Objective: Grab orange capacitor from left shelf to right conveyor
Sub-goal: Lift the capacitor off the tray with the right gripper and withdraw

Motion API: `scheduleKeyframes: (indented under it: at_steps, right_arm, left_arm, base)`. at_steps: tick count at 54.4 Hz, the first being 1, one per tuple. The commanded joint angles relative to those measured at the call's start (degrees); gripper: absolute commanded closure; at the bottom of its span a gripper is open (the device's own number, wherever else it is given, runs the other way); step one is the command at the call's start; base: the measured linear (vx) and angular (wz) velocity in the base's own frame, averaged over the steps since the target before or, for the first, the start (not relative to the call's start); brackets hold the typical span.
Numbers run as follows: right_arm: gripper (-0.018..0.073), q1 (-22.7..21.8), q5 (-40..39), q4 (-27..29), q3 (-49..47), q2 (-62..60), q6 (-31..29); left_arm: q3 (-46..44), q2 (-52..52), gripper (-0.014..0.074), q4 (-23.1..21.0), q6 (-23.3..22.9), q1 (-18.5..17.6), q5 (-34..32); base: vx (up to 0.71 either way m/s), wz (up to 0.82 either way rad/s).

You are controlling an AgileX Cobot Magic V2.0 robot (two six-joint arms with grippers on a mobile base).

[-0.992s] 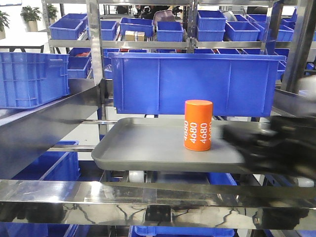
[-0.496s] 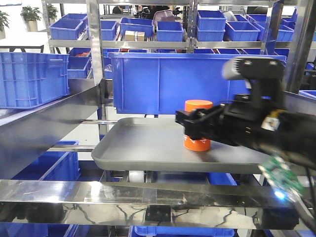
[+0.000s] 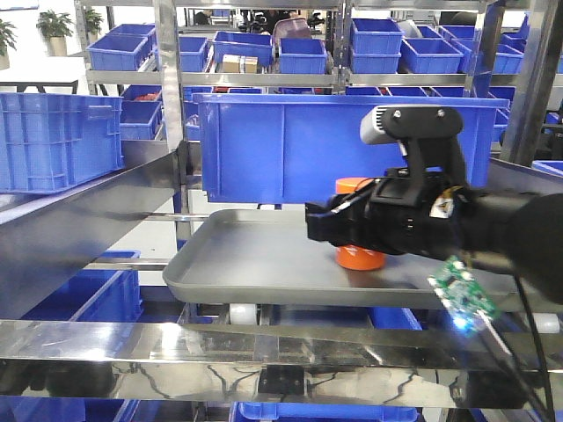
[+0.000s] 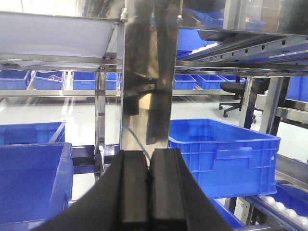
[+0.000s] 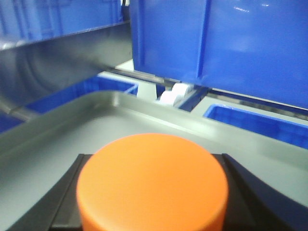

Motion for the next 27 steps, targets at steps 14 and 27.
scheduleKeyframes:
  at_steps: [14, 27]
  right_arm:
    - [0.0568, -0.26, 10.78, -12.12, -2.16, -20.01, 1.88]
    - [0.0567, -0.26, 8.32, -21.26, 14.07, -38.26, 8.16]
  left_arm:
    - [-1.71, -0.23, 0.0603, -0.27, -0.32, -0.44, -4.65]
    - [-1.71, -0.23, 0.0603, -0.27, -0.32, -0.44, -4.65]
  base:
    - [0.00, 0.00]
    - [0.00, 0.00]
